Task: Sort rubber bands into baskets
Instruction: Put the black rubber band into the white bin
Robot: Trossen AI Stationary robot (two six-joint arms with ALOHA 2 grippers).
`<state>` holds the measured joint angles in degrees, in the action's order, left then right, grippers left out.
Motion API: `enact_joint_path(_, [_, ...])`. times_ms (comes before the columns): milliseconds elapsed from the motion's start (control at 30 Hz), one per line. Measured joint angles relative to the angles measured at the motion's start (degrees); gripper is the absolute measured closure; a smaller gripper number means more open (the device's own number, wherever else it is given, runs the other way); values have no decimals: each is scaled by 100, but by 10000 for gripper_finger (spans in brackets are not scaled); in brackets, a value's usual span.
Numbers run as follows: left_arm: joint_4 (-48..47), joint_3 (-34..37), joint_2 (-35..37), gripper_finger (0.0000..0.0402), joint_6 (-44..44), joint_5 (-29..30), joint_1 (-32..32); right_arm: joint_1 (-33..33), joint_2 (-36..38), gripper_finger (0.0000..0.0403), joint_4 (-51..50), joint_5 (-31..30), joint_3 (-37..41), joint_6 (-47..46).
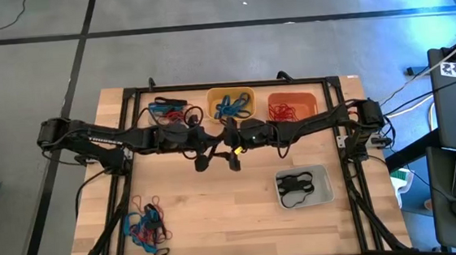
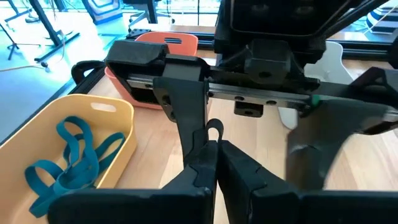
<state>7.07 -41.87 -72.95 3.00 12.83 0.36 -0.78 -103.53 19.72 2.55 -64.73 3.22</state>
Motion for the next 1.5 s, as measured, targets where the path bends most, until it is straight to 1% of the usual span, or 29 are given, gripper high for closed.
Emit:
enact_joint_path(400, [2,0,-1,389,5,-80,-7,-11,0,338,-20,-63,0,13])
enact_joint_path(533, [158,15,-2,389,-21,-73,-7,-13,6,389,-83,-83,0,235])
enact_joint_path(600, [173,15,-2,388,-39,-49,-7,-13,9,393,-109,-154,0,289])
enact_joint_path(733, [185,15,-30,371,131,-7,-3,-11,9,374,-121,-275,-2,302])
enact_joint_path(800, [236,15,-37,354,141,12,-2,-11,7,372,-127,-293,-2,302])
enact_joint_path(900, [419,-15,-35,325,162,39,8,5,0,379,-37,-242,-2,302])
enact_joint_path(1033, [318,-13,-26,284,165,32,-15,11,-2,398,-69,-188,-2,312])
enact_joint_path(1133, [161,-9,101,264,123,48,-50,18,-3,399,-70,-171,-3,371])
enact_joint_path(1267, [-177,-9,466,252,134,44,-78,64,93,395,-264,-166,-7,467])
enact_joint_path(1400, [-791,-7,729,251,157,23,-109,114,338,400,-542,-273,-7,551])
enact_joint_path(1500, [-987,-7,815,254,160,10,-111,209,536,399,-788,-463,-9,628])
